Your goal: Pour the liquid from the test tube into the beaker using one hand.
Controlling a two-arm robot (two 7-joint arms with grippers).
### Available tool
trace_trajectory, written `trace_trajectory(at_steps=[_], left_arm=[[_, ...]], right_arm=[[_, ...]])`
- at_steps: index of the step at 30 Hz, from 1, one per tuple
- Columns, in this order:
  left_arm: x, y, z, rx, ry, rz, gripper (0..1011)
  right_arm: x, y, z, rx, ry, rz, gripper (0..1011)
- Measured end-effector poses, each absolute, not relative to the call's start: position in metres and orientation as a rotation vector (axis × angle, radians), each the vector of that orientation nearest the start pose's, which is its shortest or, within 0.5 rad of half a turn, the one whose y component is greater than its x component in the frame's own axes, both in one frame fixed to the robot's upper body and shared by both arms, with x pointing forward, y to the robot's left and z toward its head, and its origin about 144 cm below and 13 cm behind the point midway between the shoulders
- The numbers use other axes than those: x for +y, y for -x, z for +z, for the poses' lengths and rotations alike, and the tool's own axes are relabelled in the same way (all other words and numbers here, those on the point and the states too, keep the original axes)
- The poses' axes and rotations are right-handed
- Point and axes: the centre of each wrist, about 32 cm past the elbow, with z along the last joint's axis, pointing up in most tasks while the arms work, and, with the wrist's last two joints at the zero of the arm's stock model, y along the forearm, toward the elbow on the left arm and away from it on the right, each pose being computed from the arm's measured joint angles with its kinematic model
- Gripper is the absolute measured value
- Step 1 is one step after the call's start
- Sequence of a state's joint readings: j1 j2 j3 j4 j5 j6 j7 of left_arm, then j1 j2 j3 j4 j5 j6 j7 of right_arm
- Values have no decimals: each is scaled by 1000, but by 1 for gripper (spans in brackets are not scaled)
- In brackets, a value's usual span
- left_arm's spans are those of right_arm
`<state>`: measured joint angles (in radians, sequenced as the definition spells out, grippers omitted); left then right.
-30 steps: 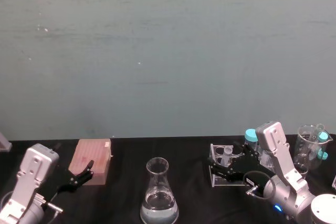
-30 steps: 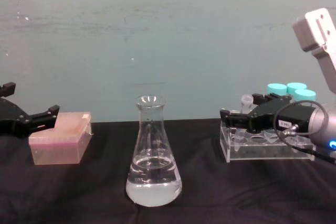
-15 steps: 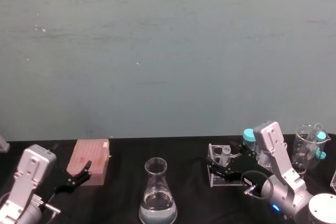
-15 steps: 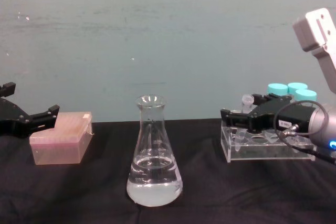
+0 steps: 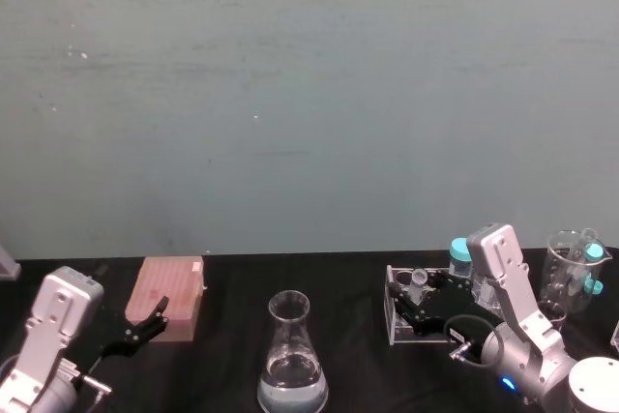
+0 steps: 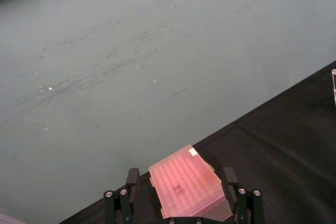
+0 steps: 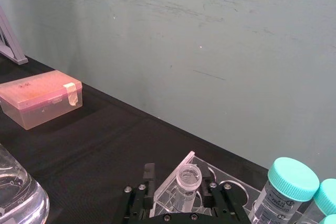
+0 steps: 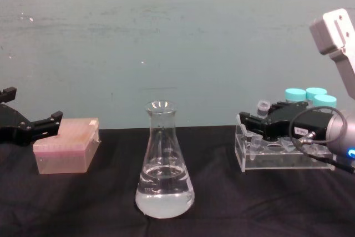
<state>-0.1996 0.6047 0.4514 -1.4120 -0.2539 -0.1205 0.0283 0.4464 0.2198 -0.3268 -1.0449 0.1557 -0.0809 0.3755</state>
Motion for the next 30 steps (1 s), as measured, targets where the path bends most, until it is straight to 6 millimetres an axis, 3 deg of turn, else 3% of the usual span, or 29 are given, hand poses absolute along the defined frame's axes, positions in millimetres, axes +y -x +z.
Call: trace_trajectory(at_steps=[10,30], left_arm=[[310,-489,1140,-285,-305,1248,1000],[310,-489,1140,-285,-304,1248,1000]], right_arm=[[-239,-572,1136,-66,185,-1008,218],[-239,-572,1136,-66,185,-1008,208]])
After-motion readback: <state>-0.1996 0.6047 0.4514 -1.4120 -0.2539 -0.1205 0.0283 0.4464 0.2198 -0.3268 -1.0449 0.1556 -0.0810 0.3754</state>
